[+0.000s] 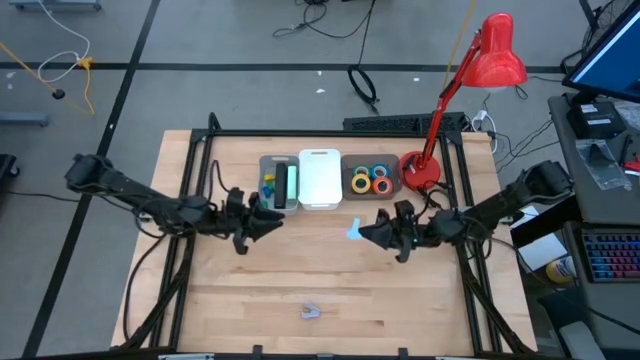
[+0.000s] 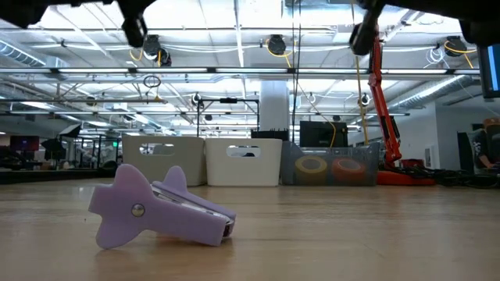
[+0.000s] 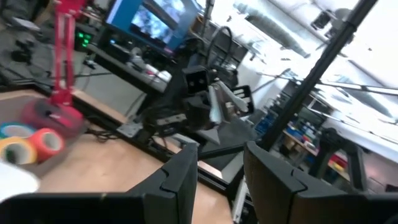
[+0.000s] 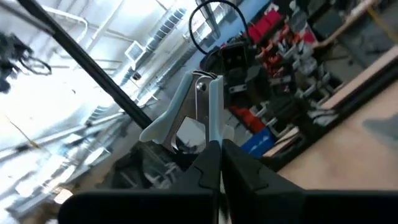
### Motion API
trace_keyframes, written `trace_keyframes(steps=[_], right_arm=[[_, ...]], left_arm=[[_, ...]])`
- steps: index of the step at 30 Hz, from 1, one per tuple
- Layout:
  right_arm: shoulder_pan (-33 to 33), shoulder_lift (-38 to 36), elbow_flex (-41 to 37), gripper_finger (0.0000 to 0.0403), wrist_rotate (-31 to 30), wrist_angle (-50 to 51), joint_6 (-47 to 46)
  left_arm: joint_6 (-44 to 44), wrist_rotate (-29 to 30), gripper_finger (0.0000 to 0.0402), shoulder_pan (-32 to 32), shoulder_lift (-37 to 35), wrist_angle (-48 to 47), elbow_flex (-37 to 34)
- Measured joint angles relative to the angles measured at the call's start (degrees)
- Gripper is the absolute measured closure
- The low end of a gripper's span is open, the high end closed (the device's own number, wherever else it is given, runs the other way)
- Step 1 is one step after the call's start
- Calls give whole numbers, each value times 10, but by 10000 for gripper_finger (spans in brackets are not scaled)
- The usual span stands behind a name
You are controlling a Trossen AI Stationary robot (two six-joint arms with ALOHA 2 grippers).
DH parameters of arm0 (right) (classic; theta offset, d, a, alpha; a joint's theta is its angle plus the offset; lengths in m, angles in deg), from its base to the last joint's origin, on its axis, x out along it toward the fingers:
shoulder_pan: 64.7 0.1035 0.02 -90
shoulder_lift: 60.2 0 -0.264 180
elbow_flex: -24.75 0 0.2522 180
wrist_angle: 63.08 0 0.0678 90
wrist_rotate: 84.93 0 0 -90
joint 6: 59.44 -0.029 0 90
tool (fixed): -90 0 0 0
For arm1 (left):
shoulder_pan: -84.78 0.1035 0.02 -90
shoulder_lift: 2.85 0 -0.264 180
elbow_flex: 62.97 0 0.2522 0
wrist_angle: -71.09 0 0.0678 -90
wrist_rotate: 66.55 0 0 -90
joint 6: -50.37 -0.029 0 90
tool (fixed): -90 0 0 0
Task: Pick and place Stapler, Stapler remover, tape
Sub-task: Put the light blue staple remover into the white bin
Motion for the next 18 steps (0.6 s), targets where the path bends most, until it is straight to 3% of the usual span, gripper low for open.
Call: trace_keyframes(steps=[8, 18], right_arm=[[-18, 24, 47, 403, 3, 110, 36], [-35, 63, 97, 403, 32, 129, 55]], left_arm=[[20, -41, 270, 0, 78, -2, 72], [59, -92, 270, 2, 182, -3, 143]])
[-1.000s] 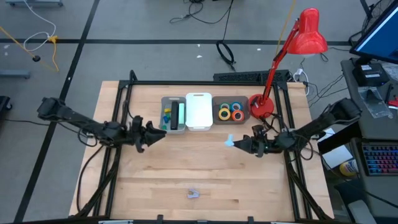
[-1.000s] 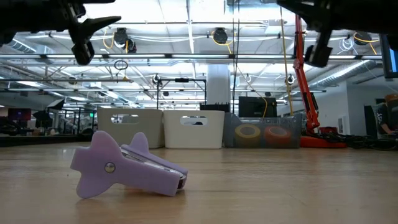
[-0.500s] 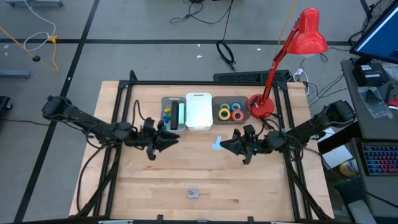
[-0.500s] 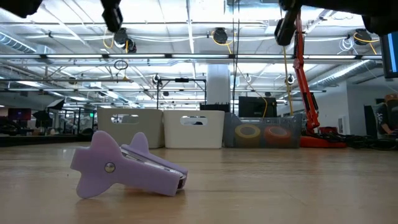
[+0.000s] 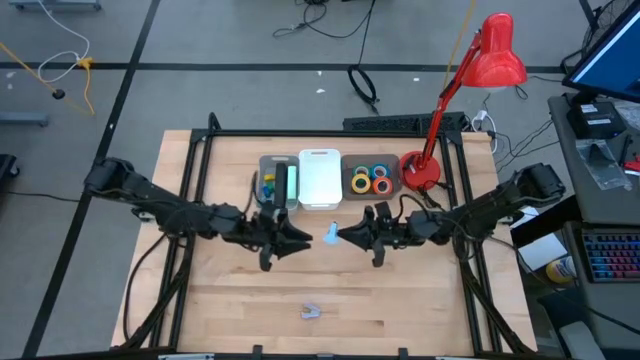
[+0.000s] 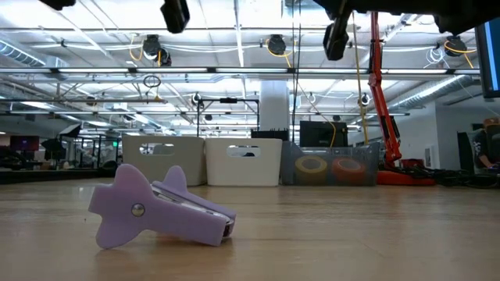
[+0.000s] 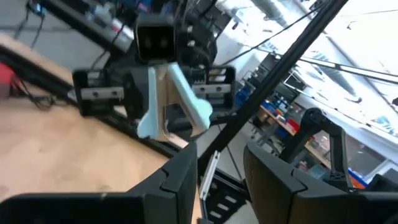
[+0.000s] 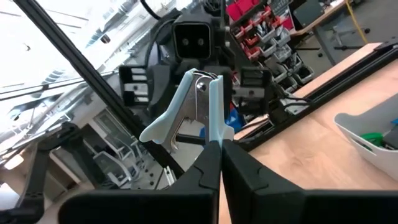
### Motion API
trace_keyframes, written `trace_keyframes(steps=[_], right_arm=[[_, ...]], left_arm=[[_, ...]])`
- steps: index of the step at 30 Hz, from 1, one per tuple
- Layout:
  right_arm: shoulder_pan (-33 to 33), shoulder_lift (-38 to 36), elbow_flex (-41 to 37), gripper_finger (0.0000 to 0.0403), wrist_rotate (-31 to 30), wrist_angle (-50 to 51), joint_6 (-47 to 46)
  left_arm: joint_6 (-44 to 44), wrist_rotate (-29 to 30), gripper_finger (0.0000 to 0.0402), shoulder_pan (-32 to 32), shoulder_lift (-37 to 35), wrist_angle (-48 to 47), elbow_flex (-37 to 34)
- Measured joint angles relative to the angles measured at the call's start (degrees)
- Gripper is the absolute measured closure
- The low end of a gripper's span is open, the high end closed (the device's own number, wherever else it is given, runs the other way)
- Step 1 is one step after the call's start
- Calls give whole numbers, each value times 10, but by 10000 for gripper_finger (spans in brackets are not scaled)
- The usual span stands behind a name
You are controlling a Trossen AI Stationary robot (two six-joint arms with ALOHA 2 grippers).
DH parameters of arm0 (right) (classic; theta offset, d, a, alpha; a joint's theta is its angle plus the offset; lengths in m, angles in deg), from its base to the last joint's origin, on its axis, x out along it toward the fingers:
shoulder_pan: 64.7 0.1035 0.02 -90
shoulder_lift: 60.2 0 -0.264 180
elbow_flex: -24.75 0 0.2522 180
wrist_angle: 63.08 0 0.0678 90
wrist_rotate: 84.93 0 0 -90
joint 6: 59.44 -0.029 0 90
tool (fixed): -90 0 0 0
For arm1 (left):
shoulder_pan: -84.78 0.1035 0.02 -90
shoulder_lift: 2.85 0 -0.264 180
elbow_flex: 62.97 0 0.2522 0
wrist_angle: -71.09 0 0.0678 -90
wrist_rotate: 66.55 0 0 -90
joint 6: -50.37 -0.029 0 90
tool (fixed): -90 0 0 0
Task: Pick and place Stapler, Stapler remover, tape
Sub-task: Put the light blue staple remover into the white bin
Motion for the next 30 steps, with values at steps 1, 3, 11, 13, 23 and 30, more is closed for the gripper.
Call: trace_keyframes(steps=[1, 3, 11, 13, 23, 30], right_arm=[[0, 1, 0, 403, 0, 1, 0], [0, 1, 0, 403, 1, 2, 0], [0, 1, 0, 403, 13, 10, -11], [0, 0, 0, 403, 13, 19, -13], [0, 1, -1, 403, 13, 37, -15], [0, 1, -1, 403, 12, 27, -13]], left_arm=[[9, -4, 270, 1, 9, -1, 5], [23, -11, 270, 6, 27, 0, 15], [71, -24, 270, 31, 61, -1, 34], [71, -38, 270, 37, 61, 0, 38], [71, -65, 270, 53, 61, -13, 50], [96, -82, 270, 55, 60, -50, 50]])
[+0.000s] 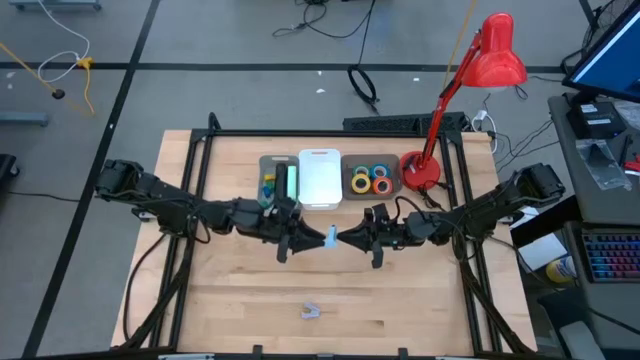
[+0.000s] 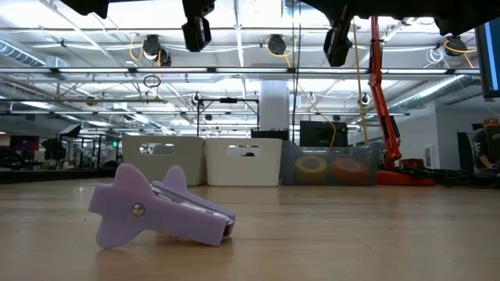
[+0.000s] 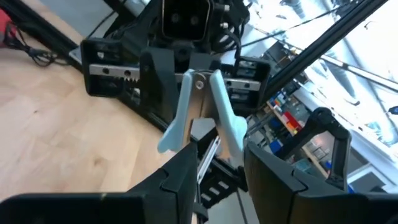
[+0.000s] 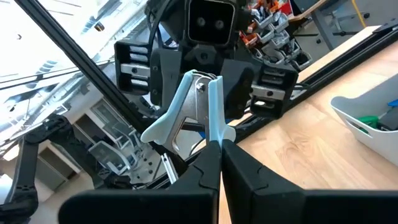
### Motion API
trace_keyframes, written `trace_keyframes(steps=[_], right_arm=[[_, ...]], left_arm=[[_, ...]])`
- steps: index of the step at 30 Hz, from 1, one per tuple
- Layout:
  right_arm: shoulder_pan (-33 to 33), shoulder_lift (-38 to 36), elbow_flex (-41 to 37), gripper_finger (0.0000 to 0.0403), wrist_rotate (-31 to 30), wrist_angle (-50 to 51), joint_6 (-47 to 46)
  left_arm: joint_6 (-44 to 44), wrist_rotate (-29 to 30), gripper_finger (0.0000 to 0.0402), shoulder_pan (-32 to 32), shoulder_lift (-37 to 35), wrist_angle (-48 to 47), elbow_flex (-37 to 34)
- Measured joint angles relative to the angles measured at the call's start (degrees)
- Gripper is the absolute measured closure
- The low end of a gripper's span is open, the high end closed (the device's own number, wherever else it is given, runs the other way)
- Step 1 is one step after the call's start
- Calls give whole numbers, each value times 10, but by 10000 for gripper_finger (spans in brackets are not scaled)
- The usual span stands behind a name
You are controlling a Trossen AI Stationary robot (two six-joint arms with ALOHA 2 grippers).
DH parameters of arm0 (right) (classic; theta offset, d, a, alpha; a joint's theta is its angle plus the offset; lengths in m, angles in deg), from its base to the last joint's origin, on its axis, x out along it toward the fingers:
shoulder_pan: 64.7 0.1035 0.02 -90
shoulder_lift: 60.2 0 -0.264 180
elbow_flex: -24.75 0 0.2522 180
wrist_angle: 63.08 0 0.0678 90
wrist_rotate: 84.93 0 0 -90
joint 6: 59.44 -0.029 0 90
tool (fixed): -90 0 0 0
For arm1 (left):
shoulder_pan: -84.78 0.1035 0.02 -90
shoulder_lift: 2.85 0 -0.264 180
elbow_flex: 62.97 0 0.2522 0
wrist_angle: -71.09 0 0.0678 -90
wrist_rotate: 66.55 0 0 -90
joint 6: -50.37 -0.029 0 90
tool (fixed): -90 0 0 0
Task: Pick and place Stapler, Stapler remover, tape
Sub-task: Put the light blue staple remover into the white bin
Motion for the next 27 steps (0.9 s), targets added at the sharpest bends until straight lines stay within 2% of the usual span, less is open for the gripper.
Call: trace_keyframes(steps=[27], right_arm=[[-5, 0, 0, 403, -1, 9, -15]], left_arm=[[10, -5, 271, 12, 0, 6, 0]])
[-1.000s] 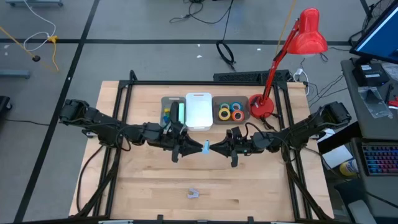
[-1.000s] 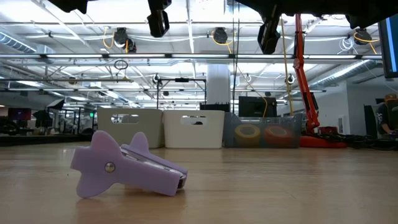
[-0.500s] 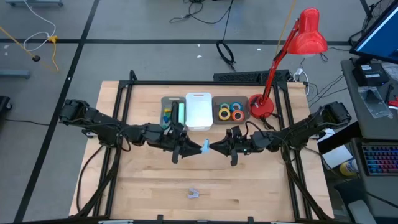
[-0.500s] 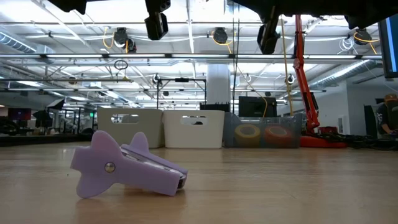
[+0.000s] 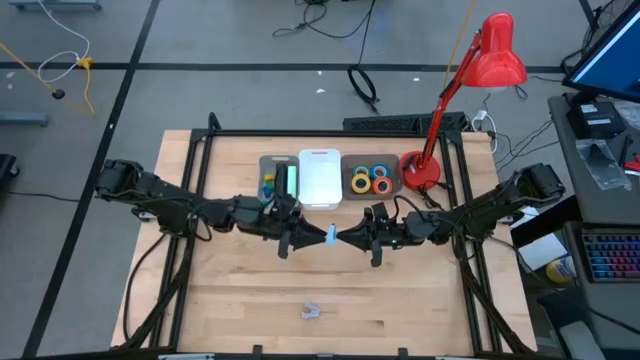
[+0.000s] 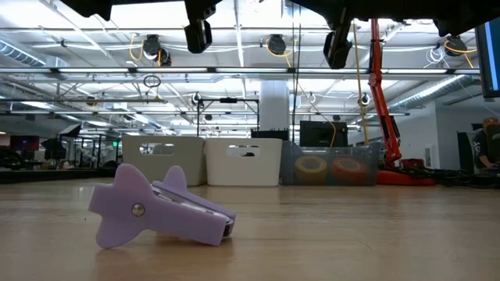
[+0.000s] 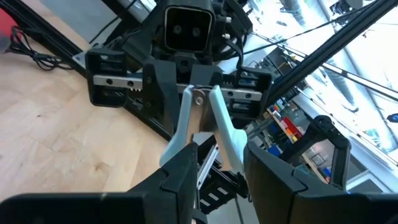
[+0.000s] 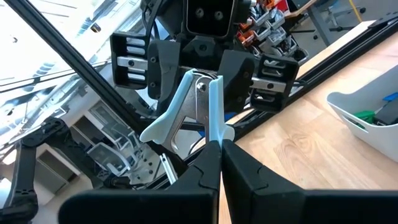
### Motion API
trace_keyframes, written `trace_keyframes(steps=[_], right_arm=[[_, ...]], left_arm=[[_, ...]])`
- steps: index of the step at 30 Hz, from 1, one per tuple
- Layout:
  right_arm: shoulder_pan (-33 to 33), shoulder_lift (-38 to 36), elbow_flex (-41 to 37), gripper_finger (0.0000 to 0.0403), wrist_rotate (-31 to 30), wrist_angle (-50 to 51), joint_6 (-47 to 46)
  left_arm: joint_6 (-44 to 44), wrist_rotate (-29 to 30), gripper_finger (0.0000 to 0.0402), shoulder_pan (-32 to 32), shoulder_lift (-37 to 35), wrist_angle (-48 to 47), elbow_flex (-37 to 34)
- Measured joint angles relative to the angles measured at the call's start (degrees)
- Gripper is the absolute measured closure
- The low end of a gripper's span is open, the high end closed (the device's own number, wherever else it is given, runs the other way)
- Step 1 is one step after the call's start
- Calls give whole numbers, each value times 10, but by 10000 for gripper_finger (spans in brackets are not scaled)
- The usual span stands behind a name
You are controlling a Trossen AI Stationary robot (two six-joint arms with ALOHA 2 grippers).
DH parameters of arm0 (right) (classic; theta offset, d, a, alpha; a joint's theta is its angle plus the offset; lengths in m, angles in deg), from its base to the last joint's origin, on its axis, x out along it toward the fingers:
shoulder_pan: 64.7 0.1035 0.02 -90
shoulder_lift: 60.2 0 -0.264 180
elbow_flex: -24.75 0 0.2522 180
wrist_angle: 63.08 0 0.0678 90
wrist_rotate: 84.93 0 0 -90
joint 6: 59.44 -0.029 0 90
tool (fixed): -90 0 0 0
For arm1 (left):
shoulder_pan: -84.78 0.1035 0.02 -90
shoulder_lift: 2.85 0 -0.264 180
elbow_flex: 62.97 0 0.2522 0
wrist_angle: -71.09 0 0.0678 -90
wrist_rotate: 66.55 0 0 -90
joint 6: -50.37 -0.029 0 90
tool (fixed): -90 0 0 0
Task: Pick and place Stapler, Stapler remover, tape
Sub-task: Put the light blue staple remover into the white bin
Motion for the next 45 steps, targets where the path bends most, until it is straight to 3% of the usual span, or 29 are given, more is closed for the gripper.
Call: trace_keyframes(steps=[20, 24, 31, 38, 45], right_arm=[[-11, 0, 0, 403, 0, 0, 0], [-11, 0, 0, 403, -1, 0, 0], [-11, 0, 0, 403, -1, 1, 0], [-11, 0, 0, 401, 0, -1, 4], [-9, 0, 0, 370, 3, -1, -1]], left_arm=[[6, -15, 271, 16, 0, -4, 0], [6, -32, 298, 23, 0, -3, 0], [-6, -42, 391, 23, 0, -3, 0], [-8, -45, 397, 23, 0, -4, -1], [-14, -48, 399, 23, 0, -4, -1]])
